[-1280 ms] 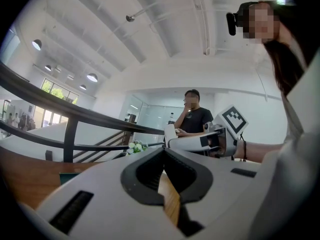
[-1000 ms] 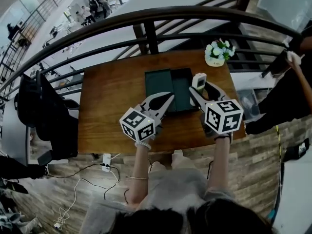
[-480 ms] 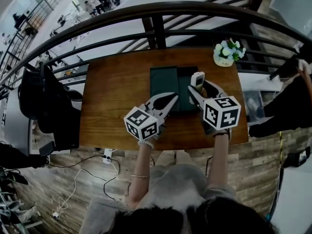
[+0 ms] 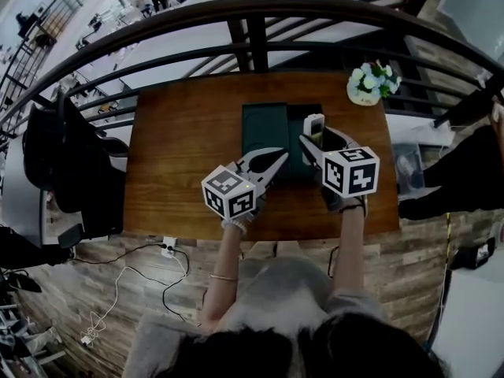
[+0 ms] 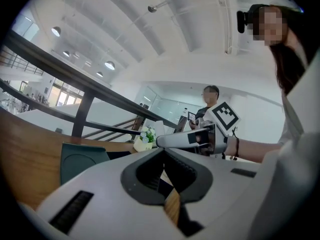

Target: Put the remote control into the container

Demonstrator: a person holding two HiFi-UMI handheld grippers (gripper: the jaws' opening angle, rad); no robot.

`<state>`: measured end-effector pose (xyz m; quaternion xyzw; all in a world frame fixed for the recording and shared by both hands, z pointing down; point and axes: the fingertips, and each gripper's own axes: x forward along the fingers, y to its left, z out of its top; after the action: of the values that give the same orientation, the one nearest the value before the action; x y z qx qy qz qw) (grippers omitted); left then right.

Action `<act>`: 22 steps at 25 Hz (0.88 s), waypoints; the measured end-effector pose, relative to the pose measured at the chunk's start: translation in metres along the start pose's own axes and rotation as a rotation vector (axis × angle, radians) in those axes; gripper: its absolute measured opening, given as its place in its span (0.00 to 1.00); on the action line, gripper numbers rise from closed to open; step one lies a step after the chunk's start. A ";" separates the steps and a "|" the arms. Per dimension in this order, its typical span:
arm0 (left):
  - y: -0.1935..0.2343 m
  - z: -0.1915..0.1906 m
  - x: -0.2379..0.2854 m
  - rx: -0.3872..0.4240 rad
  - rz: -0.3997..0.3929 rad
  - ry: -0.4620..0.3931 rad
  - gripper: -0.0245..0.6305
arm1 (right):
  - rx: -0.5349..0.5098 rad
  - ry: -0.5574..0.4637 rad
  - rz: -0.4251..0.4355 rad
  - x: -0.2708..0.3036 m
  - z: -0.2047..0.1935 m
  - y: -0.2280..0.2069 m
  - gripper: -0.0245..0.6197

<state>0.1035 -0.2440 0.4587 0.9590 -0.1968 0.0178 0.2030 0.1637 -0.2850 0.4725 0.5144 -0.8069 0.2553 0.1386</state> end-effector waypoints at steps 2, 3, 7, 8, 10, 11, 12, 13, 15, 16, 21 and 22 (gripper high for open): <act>0.005 -0.001 0.001 -0.007 0.001 0.009 0.04 | 0.007 0.019 -0.004 0.007 -0.003 -0.004 0.41; 0.007 -0.002 0.002 -0.012 0.001 0.014 0.04 | 0.009 0.029 -0.007 0.010 -0.005 -0.006 0.41; 0.015 -0.007 0.004 -0.035 -0.001 0.031 0.04 | 0.016 0.069 -0.001 0.024 -0.013 -0.010 0.41; 0.017 -0.008 0.004 -0.041 -0.003 0.038 0.04 | 0.015 0.075 -0.001 0.027 -0.013 -0.011 0.41; 0.019 -0.012 0.005 -0.050 -0.005 0.053 0.04 | 0.011 0.089 -0.006 0.031 -0.013 -0.013 0.41; 0.020 -0.012 0.006 -0.053 -0.006 0.058 0.04 | 0.011 0.098 -0.007 0.033 -0.014 -0.014 0.41; 0.022 -0.013 0.007 -0.058 -0.006 0.061 0.04 | 0.014 0.105 -0.005 0.036 -0.016 -0.015 0.41; 0.023 -0.013 0.007 -0.065 -0.006 0.061 0.04 | 0.021 0.112 0.000 0.039 -0.018 -0.016 0.41; 0.026 -0.013 0.008 -0.078 -0.005 0.062 0.04 | 0.035 0.125 0.005 0.045 -0.023 -0.018 0.41; 0.027 -0.013 0.008 -0.081 -0.006 0.068 0.04 | 0.037 0.136 0.003 0.048 -0.026 -0.020 0.41; 0.032 -0.018 0.010 -0.090 -0.006 0.104 0.04 | 0.030 0.186 -0.005 0.059 -0.037 -0.026 0.41; 0.033 -0.018 0.010 -0.092 -0.005 0.107 0.04 | 0.034 0.193 -0.002 0.061 -0.038 -0.027 0.41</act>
<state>0.1009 -0.2680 0.4893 0.9469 -0.1839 0.0594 0.2569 0.1600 -0.3196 0.5414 0.4905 -0.7848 0.3171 0.2073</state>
